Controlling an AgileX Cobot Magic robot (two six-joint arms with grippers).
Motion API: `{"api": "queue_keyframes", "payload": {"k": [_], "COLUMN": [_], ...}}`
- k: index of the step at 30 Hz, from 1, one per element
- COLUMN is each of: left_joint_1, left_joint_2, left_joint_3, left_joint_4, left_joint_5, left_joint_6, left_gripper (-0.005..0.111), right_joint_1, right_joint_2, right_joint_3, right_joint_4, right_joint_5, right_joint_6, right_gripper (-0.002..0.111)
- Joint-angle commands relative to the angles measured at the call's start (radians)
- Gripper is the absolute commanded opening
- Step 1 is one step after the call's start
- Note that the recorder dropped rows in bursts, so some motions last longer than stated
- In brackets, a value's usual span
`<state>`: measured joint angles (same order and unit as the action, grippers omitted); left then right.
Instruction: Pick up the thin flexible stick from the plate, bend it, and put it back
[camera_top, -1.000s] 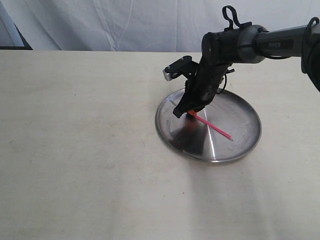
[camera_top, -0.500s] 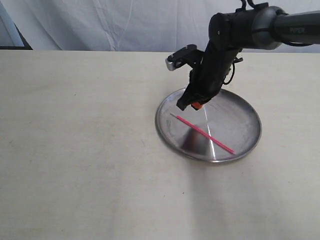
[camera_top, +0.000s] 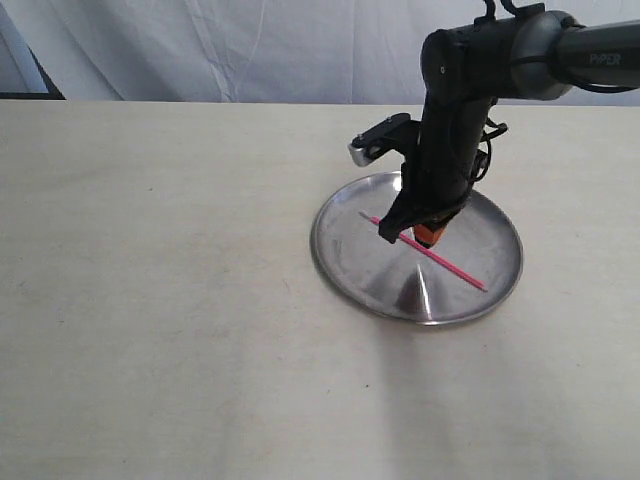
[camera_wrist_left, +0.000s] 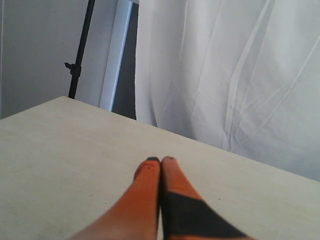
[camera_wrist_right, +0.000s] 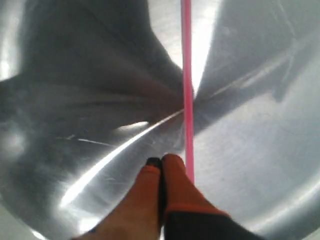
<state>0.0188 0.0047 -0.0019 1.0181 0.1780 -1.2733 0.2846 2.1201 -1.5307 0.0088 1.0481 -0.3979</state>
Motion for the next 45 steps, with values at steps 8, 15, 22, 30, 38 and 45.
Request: {"api": "queue_keyframes", "payload": {"k": [8,15,22,30,38,45], "left_joint_1": [-0.002,-0.002,-0.002,-0.002,-0.002,-0.002], "left_joint_2": [-0.005,-0.005,-0.005,-0.005,-0.005,-0.005], "left_joint_3": [0.002,0.002,0.002,0.002,0.002,0.002], "left_joint_4": [0.013,0.013,0.013,0.013,0.013,0.013], "left_joint_5": [0.002,0.002,0.002,0.002,0.002,0.002], "left_joint_6": [0.000,0.000,0.000,0.000,0.000,0.000], "left_gripper": [0.000,0.000,0.000,0.000,0.000,0.000], "right_joint_1": [-0.004,-0.004,-0.006,-0.080,-0.145,-0.145], "right_joint_2": [-0.013,-0.013,-0.013,-0.001,0.027,0.026], "right_joint_3": [0.130,0.160,0.160,0.162,0.199,0.201], "right_joint_4": [-0.175,-0.277,-0.325,-0.256,-0.093,0.112], "right_joint_5": [-0.105,-0.121,-0.138,-0.166,-0.166,-0.166], "right_joint_6": [0.171,0.245,0.245,0.236,0.156,0.006], "right_gripper": [0.055,0.050,0.050,0.050,0.003,-0.001]}}
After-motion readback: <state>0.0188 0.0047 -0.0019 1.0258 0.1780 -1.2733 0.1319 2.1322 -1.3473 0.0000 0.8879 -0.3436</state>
